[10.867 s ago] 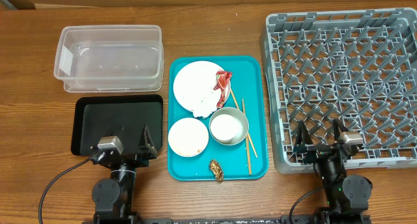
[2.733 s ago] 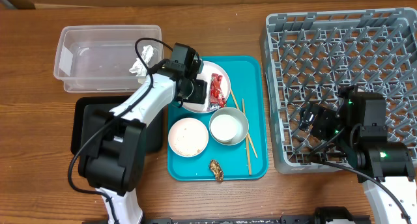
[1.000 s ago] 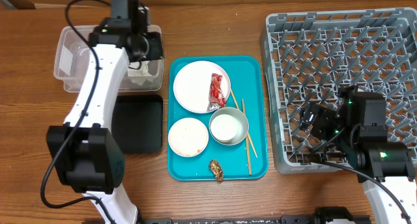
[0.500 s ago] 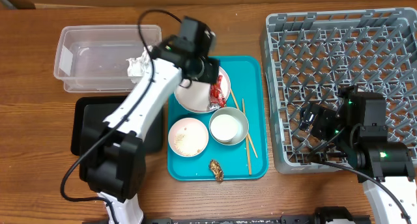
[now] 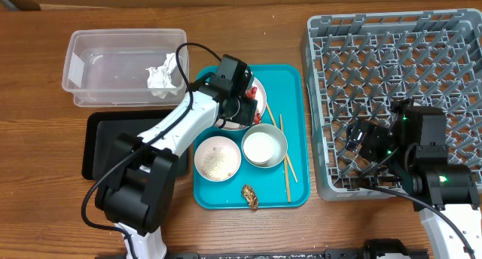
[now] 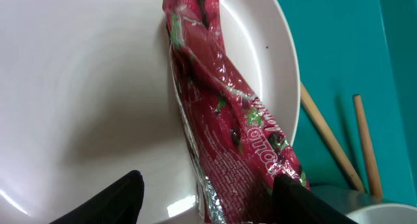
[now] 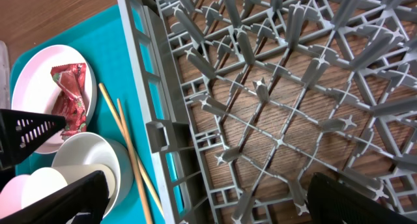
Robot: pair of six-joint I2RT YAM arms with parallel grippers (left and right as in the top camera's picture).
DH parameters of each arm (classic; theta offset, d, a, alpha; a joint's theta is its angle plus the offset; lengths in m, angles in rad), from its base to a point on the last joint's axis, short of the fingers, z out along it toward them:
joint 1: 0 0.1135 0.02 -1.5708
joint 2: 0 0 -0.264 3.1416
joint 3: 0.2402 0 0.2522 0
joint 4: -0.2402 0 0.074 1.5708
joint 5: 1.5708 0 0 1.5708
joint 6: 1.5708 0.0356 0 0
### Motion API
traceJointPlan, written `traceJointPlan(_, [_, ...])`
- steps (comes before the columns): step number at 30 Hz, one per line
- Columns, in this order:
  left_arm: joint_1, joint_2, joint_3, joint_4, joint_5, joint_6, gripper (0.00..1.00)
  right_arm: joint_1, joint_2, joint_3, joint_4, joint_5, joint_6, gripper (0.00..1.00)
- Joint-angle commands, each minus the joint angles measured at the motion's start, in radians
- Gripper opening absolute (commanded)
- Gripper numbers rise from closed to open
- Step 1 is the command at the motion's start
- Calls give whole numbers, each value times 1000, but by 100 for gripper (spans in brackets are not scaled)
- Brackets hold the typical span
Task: Sort waste into correct bins and load items into the dishwasher
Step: 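Grasp the red snack wrapper on the plate with the left gripper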
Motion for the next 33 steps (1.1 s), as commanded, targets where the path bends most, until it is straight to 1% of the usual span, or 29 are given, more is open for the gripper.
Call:
traceJointPlan(1, [-7, -19, -21, 22, -7, -18, 64, -2, -2, 32, 6, 9, -6, 100])
traceJointPlan(5, [-13, -19, -21, 25, -7, -18, 51, -2, -2, 32, 6, 9, -6, 100])
traceJointPlan(8, [-15, -19, -23, 24, -7, -24, 44, -2, -2, 32, 6, 9, -6, 100])
traceJointPlan(10, [-15, -19, -25, 24, -7, -43, 43, -2, -2, 32, 6, 9, -6, 100])
traceJointPlan(12, [-15, -19, -25, 24, -7, -80, 37, -2, -2, 32, 6, 9, -6, 100])
traceJointPlan(18, [-21, -19, -25, 24, -7, -82, 35, -2, -2, 32, 6, 9, -6, 100])
traceJointPlan(21, [-21, -19, -25, 23, -7, -82, 28, -2, -2, 32, 5, 9, -6, 100])
traceJointPlan(26, [-21, -19, -25, 23, -7, -82, 9, -2, -2, 32, 5, 9, -6, 100])
traceJointPlan(28, [-21, -19, -25, 24, -8, -82, 4, -2, -2, 32, 5, 9, -6, 100])
traceJointPlan(33, [-19, -19, -25, 21, -16, -79, 4, -2, -2, 32, 4, 9, -6, 100])
